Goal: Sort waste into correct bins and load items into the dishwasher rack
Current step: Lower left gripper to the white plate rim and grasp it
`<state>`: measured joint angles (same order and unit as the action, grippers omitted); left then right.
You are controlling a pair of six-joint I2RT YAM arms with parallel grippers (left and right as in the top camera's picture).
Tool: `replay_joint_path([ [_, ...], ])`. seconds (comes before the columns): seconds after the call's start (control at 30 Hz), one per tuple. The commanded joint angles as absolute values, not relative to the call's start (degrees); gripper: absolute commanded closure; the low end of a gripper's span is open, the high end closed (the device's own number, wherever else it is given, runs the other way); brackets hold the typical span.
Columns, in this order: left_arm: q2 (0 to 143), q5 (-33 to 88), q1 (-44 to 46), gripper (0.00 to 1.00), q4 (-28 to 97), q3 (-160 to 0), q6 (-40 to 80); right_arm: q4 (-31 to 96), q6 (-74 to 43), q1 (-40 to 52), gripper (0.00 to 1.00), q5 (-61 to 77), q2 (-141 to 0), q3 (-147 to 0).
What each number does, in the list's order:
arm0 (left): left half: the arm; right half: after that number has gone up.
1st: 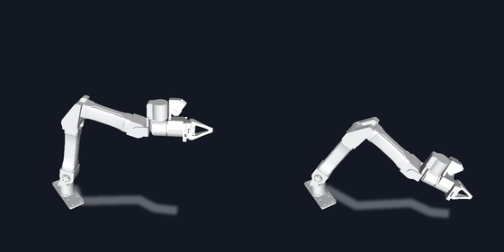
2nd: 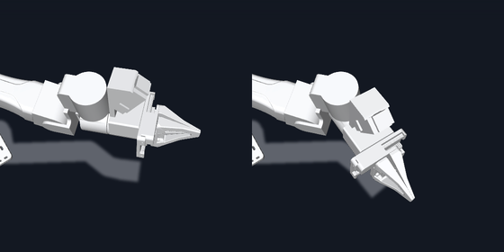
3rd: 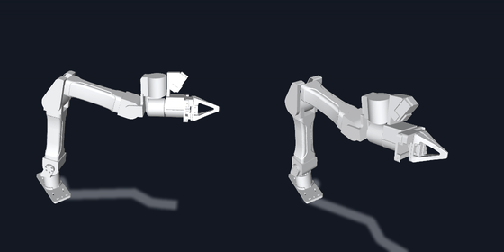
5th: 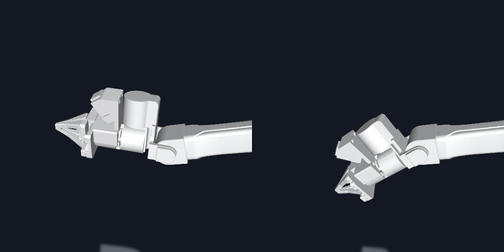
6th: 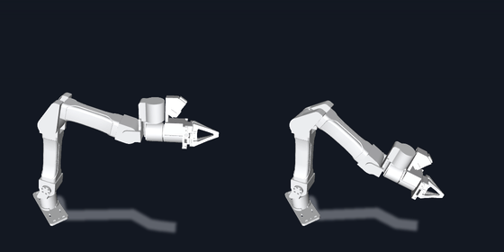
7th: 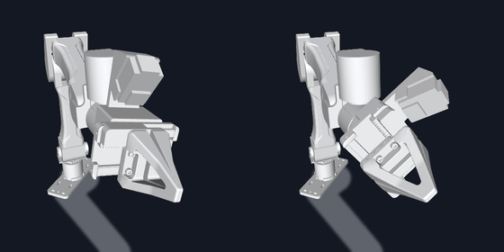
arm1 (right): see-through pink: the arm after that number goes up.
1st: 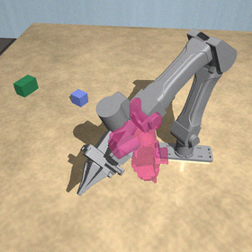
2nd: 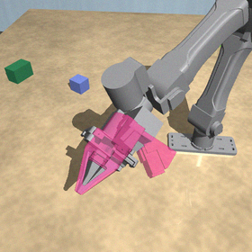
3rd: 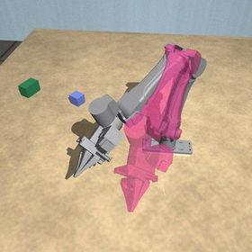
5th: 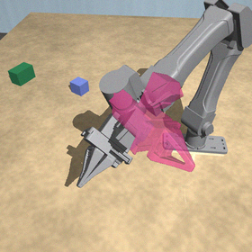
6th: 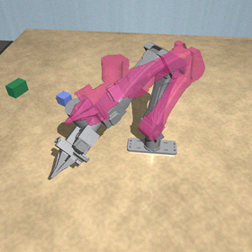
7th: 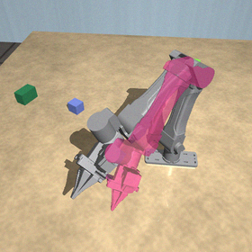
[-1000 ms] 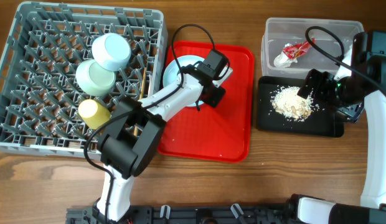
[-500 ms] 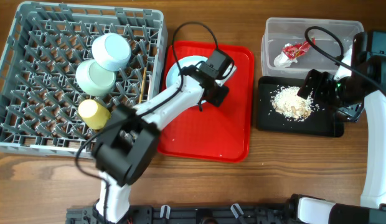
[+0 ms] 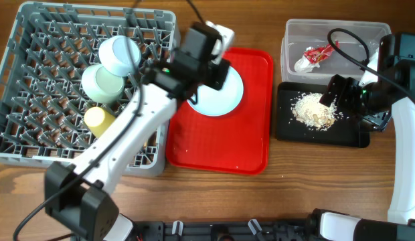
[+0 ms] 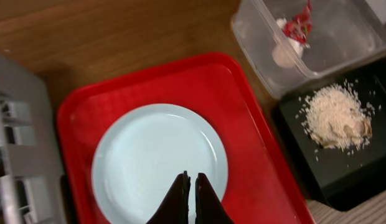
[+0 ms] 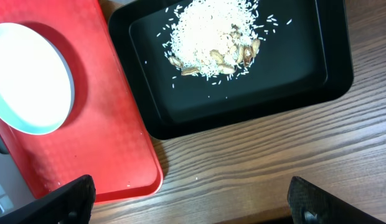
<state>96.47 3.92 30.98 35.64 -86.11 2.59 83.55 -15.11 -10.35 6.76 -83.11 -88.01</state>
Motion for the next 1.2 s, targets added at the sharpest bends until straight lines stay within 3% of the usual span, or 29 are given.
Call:
replay_joint_path([
  [0.0,96.1,7.0,30.0,0.96,35.8,-86.1,3.9,83.4,-15.0,-10.6,0.0,6.0,-82.1,-88.9],
  [0.07,97.6,7.0,31.2,0.77,35.6,-86.1,3.6,83.4,-15.0,-10.6,0.0,6.0,-82.1,-88.9],
  [0.17,100.1,6.9,33.1,0.7,35.4,-86.1,3.3,83.2,-15.0,-10.6,0.0,5.9,-82.1,-88.9],
  [0.2,101.5,6.9,34.0,0.64,35.4,-86.1,3.3,83.2,-15.0,-10.6,0.0,6.0,-82.1,-88.9],
  [0.4,109.0,1.3,38.0,0.63,33.1,-86.1,3.3,83.7,-13.5,-10.6,0.0,5.7,-82.1,-88.9],
  [0.5,112.2,-3.9,39.6,0.58,31.1,-86.1,3.3,83.7,-13.7,-10.6,0.0,5.9,-82.1,-88.9],
  [0.57,114.6,-7.6,40.6,0.61,30.0,-86.1,3.3,83.9,-13.7,-10.6,0.0,6.0,-82.1,-88.9],
  [1.17,127.1,-17.2,45.7,0.6,29.8,-86.1,3.3,84.7,-14.0,-10.6,0.0,6.0,-82.1,-88.9],
])
